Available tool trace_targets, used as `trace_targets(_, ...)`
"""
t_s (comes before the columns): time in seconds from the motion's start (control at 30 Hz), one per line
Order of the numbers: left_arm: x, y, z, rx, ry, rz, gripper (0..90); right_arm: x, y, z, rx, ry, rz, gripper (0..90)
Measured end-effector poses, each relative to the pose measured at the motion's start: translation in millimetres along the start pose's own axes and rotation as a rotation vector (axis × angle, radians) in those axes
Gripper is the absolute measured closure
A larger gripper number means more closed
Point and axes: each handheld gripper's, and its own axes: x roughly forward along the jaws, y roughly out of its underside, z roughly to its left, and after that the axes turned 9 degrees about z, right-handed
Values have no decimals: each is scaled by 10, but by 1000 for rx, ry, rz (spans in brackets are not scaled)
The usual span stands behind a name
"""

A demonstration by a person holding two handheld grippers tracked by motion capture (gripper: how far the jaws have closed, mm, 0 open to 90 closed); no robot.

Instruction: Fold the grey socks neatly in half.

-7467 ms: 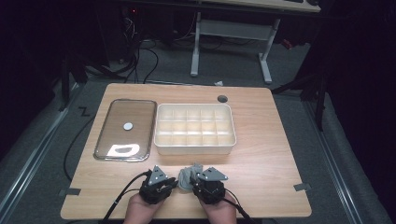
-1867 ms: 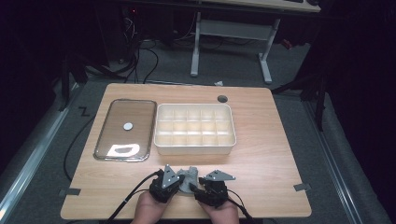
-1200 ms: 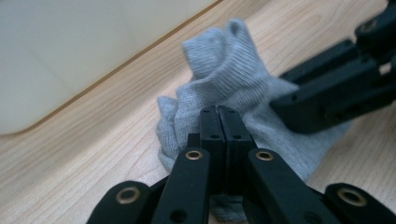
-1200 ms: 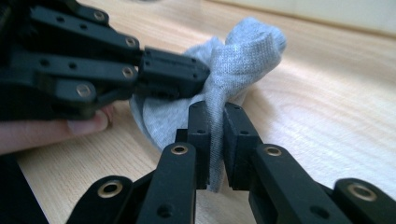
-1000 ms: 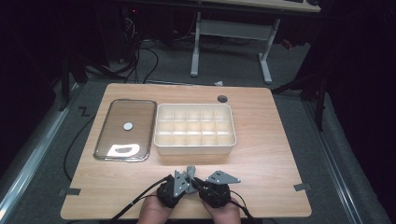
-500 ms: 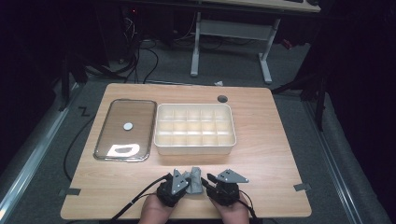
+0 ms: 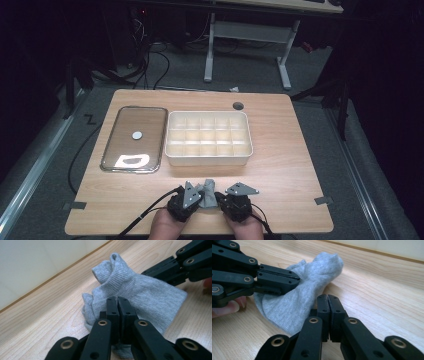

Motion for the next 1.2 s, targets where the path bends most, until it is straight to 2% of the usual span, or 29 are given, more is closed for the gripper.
trace_targets(0.07,0,0,-2,1,-2,0,880,16,-14,20,-14,-10,2,899)
trace_targets(0.2,-1,0,-4,2,-2,1,879,-3,-60,82,-41,-28,-47,896)
trace_targets(0.27,-1,0,-8,4,-5,-1,880,-6,-76,106,-49,-33,-52,897)
trace_targets(0.43,-3,-1,-11,5,-8,2,880,3,-79,120,-43,-60,-65,900)
trace_targets(0.63,-3,-1,-20,10,-14,0,872,-9,-77,117,-55,-63,-76,900)
trace_targets(0.77,-29,22,107,-78,88,-20,809,-10,-64,106,-68,-40,-74,900)
trace_targets(0.93,-59,29,107,-81,94,-33,727,0,-53,71,-53,-34,-64,897)
trace_targets(1.07,-202,16,149,-100,106,-106,670,-5,-44,54,-57,-29,-61,888)
trace_targets(1.1,-202,16,149,-100,106,-106,652,-6,-41,55,-55,-30,-60,885)
trace_targets(1.13,-300,30,188,-104,91,-142,635,-6,-39,57,-55,-30,-59,883)
trace_targets(1.2,-318,39,199,-104,79,-147,635,-4,-38,57,-56,-31,-59,881)
